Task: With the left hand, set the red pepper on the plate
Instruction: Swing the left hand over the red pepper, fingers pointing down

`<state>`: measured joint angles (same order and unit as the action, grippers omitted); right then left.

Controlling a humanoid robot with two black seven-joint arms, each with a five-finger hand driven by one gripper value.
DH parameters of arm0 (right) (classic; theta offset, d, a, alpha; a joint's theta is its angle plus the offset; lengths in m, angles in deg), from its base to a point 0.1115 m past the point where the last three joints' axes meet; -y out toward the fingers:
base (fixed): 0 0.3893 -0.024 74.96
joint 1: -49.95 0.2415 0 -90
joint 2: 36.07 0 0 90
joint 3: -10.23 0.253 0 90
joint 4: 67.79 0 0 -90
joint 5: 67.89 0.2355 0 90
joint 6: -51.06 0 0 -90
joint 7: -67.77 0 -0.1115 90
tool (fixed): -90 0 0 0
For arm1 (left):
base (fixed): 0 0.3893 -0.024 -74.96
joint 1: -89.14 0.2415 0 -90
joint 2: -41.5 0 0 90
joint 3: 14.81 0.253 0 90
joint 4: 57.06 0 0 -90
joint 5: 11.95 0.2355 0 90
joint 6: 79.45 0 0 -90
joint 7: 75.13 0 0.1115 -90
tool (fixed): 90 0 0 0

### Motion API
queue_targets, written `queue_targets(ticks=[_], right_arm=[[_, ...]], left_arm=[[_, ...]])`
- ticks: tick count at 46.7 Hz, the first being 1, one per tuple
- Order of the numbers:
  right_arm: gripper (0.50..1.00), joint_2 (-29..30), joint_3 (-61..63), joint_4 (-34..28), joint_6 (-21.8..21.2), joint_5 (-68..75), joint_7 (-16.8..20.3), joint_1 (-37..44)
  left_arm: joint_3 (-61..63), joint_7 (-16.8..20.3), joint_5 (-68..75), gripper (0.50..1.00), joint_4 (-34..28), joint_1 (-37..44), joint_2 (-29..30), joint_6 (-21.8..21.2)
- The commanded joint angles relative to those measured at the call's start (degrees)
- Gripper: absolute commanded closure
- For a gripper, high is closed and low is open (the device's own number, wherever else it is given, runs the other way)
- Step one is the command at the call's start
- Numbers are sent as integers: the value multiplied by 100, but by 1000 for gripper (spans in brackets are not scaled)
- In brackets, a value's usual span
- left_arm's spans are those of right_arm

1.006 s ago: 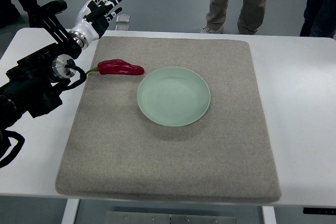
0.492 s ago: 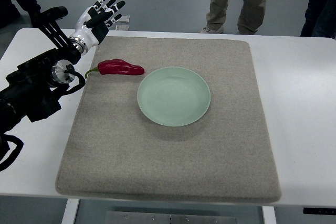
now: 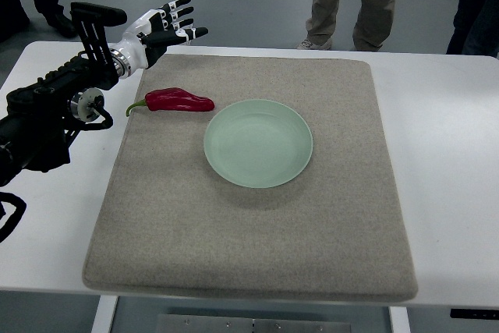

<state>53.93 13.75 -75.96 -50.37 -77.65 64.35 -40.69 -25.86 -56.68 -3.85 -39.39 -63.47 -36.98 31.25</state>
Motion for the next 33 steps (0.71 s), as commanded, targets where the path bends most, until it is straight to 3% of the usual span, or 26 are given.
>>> queue_targets(ticks=[1,20,33], right_arm=[[568,0,0,0,-9,0,0,2],[568,0,0,0,0,0,0,2],[568,0,0,0,-9,0,0,2]], left_arm=[[25,1,526,523,96,-58,122,206],[139,1,3250,525,1010,-296,817,453],[148,9,4551,529,1125,-489,931,444]])
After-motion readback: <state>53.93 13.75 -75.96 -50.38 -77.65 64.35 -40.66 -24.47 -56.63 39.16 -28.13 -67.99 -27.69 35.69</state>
